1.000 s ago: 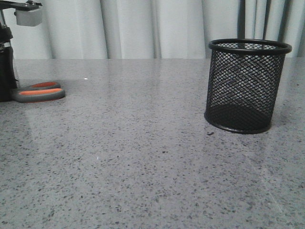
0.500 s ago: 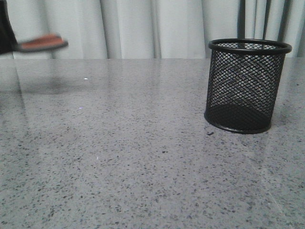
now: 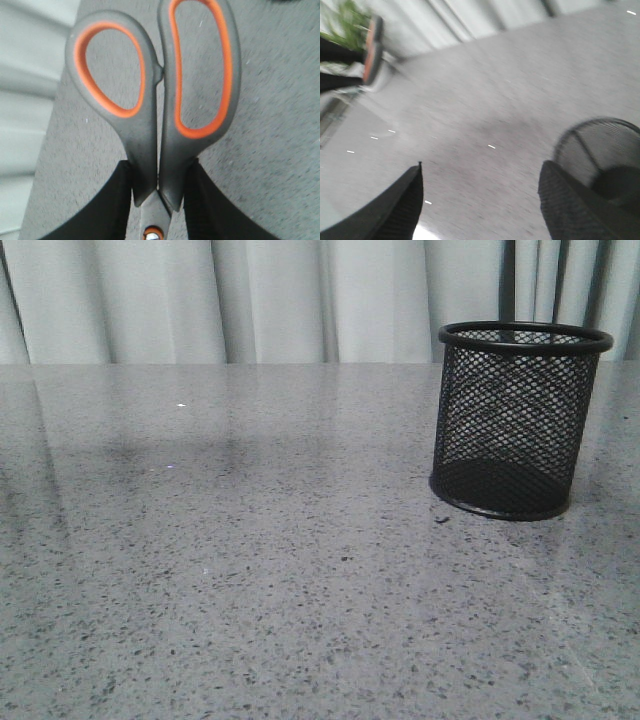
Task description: Put scissors into bucket
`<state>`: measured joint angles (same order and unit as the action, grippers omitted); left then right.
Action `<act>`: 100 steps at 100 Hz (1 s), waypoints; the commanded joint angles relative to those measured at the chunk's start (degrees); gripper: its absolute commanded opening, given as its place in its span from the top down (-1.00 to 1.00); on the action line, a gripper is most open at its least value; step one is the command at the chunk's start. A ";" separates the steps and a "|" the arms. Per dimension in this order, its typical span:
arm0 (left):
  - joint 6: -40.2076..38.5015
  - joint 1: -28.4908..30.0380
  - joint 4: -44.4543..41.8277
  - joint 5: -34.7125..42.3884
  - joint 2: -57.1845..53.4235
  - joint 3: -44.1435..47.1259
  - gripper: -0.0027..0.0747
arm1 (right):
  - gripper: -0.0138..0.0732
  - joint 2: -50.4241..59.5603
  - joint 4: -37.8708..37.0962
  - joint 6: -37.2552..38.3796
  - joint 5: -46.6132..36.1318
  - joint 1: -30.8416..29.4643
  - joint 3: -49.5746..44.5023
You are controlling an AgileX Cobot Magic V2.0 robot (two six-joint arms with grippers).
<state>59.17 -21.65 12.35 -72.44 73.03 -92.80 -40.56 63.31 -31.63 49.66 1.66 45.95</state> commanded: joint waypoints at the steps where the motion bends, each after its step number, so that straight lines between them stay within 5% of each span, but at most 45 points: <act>1: -4.75 -4.37 -1.17 0.06 -3.56 -1.90 0.98 | -0.33 -0.63 12.14 -5.33 -1.99 -0.33 1.94; 16: -11.18 -11.98 -6.06 0.16 -5.73 -1.90 0.98 | -0.33 -1.22 20.82 -9.40 -0.15 -0.33 2.08; 58: -25.80 -33.69 -20.40 6.10 -5.32 -1.90 0.98 | -0.33 -8.50 21.03 -9.53 9.15 -0.33 14.01; 100: -31.90 -43.34 -26.15 13.41 -0.93 -2.46 0.98 | -0.33 -11.67 21.55 -9.53 10.84 -0.33 15.45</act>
<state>28.53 -63.42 -12.77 -64.81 71.95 -92.97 -51.92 80.77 -40.56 60.56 1.66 59.37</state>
